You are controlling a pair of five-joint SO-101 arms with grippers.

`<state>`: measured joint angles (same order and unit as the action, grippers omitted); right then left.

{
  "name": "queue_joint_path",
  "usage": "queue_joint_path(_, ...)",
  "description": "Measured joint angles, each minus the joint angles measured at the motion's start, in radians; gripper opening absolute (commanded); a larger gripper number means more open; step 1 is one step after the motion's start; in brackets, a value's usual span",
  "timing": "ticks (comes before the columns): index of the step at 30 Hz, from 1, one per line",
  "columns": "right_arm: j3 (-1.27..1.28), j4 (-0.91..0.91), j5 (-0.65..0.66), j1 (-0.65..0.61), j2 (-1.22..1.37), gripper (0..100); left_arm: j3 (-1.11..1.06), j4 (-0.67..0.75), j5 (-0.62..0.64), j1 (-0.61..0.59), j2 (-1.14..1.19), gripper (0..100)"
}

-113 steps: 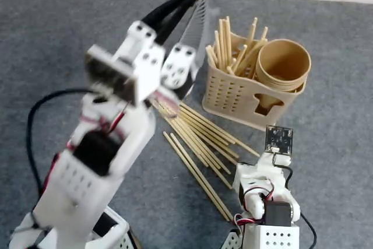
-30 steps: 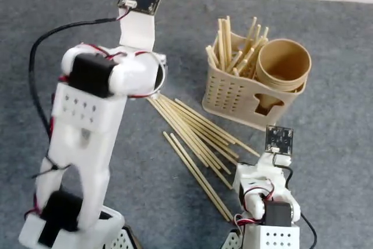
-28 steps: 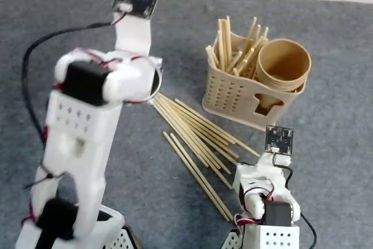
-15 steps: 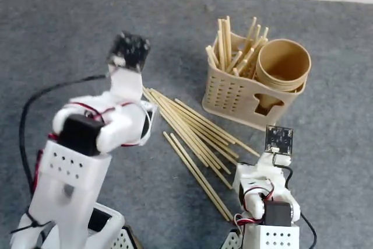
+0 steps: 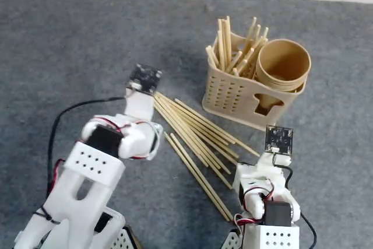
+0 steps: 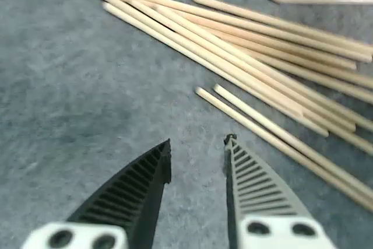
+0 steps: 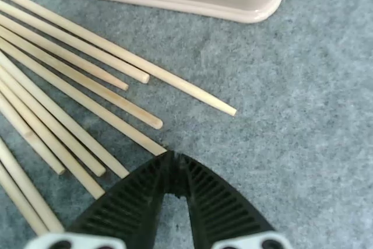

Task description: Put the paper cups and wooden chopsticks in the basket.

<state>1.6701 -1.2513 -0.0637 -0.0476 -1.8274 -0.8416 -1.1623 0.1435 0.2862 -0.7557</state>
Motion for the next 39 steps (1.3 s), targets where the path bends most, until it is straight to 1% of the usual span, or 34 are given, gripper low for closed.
queue_joint_path(1, 0.000, 0.000, 0.000, 0.000, 0.000, 0.5, -0.011, 0.005, 0.002, 0.020, 0.000, 16)
queue_joint_path(3, 0.000, 0.000, 0.000, 0.000, 0.000, 0.5, -0.021, 0.009, 0.044, 0.055, 0.000, 16)
queue_joint_path(7, 0.000, 0.000, 0.000, 0.000, 0.000, 0.5, -0.021, 0.012, 0.063, 0.069, 0.012, 16)
queue_joint_path(12, 0.000, 0.000, 0.000, 0.000, 0.000, 0.5, -0.018, 0.029, 0.078, 0.078, 0.169, 16)
queue_joint_path(17, 0.000, 0.000, 0.000, 0.000, 0.000, 0.5, 0.087, 0.029, 0.218, 0.080, 0.379, 16)
queue_joint_path(20, 0.000, 0.000, 0.000, 0.000, 0.000, 0.5, 0.138, 0.031, 0.275, 0.078, 0.477, 16)
queue_joint_path(28, 0.000, 0.000, 0.000, 0.000, 0.000, 0.5, 0.230, 0.040, 0.434, 0.078, 0.635, 16)
queue_joint_path(31, 0.000, 0.000, 0.000, 0.000, 0.000, 0.5, 0.249, 0.040, 0.483, 0.107, 0.677, 16)
queue_joint_path(36, 0.000, 0.000, 0.000, 0.000, 0.000, 0.5, 0.284, 0.040, 0.499, 0.184, 0.729, 16)
queue_joint_path(39, 0.000, 0.000, 0.000, 0.000, 0.000, 0.5, 0.301, 0.040, 0.499, 0.198, 0.736, 16)
